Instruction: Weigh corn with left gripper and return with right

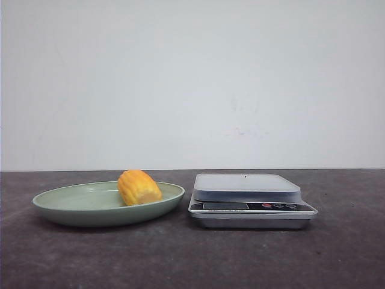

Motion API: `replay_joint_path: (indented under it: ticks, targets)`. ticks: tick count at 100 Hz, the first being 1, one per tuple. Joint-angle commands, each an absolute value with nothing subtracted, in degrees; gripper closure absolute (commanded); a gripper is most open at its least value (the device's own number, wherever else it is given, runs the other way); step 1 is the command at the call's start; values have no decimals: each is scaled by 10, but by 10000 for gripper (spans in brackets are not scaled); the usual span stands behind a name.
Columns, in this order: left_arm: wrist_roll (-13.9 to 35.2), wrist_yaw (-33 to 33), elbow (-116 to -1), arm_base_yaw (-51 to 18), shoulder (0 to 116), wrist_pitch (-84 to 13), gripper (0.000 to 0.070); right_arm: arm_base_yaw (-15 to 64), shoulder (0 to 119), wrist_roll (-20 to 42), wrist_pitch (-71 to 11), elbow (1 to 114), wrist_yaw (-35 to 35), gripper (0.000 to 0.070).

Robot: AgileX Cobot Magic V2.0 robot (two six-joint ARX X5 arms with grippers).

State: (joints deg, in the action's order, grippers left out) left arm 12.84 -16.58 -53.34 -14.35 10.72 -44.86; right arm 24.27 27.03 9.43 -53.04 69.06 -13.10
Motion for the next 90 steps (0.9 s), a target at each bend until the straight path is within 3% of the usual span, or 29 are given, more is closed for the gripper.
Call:
replay_joint_path:
  ticks: [1, 19, 53, 69, 90]
  targets:
    - [123, -162, -469, -124, 77, -371, 682, 245, 272, 101, -523, 698, -131, 690]
    - [123, -127, -304, -77, 1, -277, 682, 245, 272, 101, -523, 698, -131, 690]
    - [123, -116, -82, -55, 2, -121, 682, 245, 272, 101, -523, 698, -131, 690]
    - [128, -115, -23, -55, 2, -46, 682, 245, 272, 101, -523, 698, -131, 690]
    - [120, -115, -8, -54, 2, -44, 682, 245, 272, 101, -523, 698, -131, 690]
